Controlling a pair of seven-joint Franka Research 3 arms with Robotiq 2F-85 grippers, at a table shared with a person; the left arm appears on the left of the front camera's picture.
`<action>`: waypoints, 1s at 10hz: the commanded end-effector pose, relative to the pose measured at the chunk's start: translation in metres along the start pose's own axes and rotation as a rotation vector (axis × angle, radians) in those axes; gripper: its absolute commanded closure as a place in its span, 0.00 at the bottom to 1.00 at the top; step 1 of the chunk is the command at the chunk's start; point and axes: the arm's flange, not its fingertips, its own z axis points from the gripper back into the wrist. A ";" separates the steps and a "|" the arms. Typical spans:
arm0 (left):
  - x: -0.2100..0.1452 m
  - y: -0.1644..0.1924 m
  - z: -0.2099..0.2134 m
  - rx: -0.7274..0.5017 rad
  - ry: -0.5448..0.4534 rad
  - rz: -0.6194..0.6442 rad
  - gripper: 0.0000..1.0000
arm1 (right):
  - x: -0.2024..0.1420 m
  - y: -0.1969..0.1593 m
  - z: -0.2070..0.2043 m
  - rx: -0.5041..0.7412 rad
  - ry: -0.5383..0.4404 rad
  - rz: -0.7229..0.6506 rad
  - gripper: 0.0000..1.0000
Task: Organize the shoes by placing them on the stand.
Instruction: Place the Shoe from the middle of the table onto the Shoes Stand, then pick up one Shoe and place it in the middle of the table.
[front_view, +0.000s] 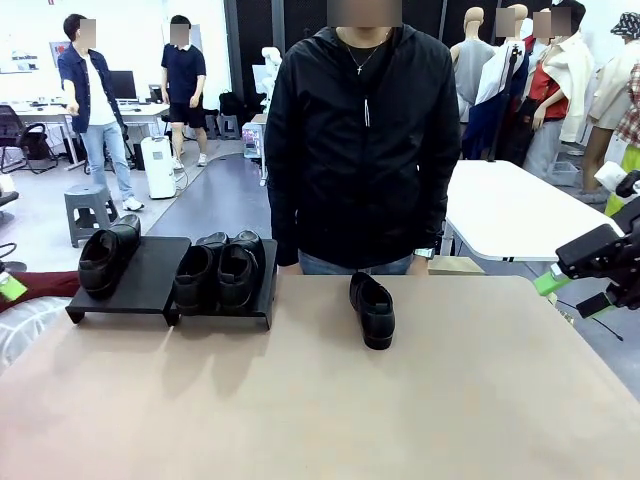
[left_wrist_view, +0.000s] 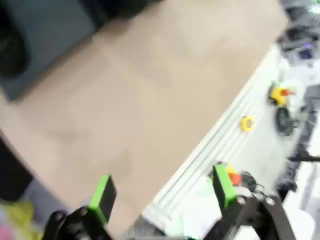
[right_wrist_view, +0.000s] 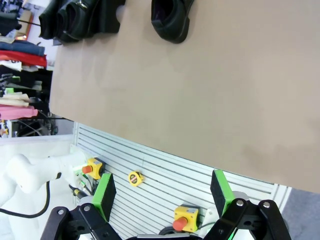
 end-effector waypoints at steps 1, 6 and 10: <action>0.039 -0.003 -0.019 -0.216 0.070 -0.181 0.00 | 0.004 0.001 -0.001 0.012 -0.014 0.020 0.00; 0.000 0.000 0.000 0.000 0.000 0.000 0.00 | 0.004 0.001 -0.001 0.012 -0.014 0.020 0.00; 0.000 0.000 0.000 0.000 0.000 0.000 0.00 | 0.004 0.001 -0.001 0.012 -0.014 0.020 0.00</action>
